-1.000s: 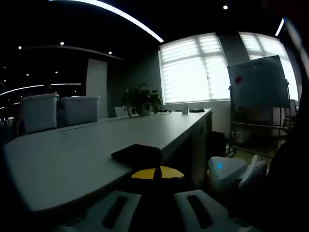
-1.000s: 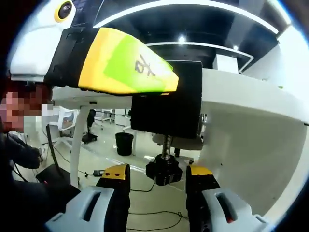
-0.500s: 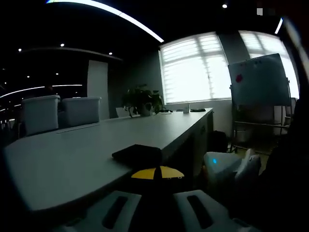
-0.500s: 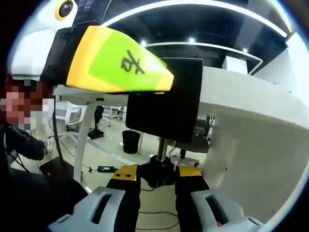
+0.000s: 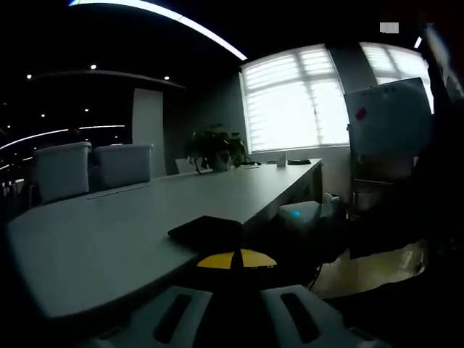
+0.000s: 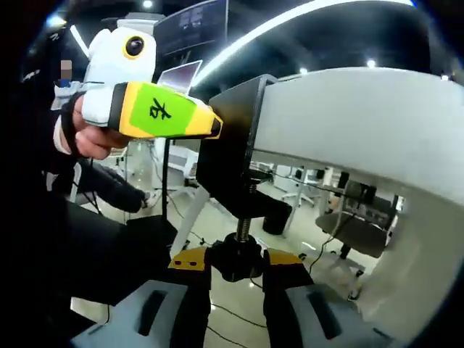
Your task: Clamp the fixed fixture on the desktop, loosen the retaining clip, secure it to the edge of the desk, and tighten the retaining clip.
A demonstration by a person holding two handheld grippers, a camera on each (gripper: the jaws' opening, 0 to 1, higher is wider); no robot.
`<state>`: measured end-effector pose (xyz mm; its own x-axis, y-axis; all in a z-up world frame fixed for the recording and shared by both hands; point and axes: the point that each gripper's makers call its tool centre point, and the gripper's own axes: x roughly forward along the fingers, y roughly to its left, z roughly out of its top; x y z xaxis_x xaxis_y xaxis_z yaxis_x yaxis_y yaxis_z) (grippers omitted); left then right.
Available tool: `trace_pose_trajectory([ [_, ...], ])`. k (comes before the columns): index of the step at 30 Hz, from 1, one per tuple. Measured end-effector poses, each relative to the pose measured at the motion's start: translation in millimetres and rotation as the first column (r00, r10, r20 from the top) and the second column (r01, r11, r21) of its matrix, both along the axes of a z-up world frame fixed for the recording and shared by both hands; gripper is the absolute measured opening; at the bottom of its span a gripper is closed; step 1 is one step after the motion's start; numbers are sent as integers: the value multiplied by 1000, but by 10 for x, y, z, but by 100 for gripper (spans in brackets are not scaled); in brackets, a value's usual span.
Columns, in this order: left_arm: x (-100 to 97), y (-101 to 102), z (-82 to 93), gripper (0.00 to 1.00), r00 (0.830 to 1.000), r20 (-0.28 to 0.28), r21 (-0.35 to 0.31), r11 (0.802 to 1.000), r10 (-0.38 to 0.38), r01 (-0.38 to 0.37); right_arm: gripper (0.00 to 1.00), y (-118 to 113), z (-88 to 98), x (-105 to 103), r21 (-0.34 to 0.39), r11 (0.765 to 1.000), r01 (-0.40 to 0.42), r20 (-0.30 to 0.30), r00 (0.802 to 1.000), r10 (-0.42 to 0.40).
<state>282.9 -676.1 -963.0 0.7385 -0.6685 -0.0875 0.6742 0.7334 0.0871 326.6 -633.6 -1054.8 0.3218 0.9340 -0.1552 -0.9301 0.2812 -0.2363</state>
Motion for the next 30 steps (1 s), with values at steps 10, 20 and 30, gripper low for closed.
trace_pose_trajectory([
  [10, 2, -4, 2, 1, 1000, -4, 3, 1000, 1, -1, 32, -94, -4, -6, -17, 993, 120, -1, 993, -120],
  [20, -2, 2, 2, 1, 1000, 4, -5, 1000, -21, 21, 47, -195, -34, -106, 66, 890, 452, -154, 886, -438],
  [30, 7, 21, 7, 1, 999, 4, -32, 999, -44, 44, 48, -118, 54, 24, 103, 731, 675, -125, 738, -664],
])
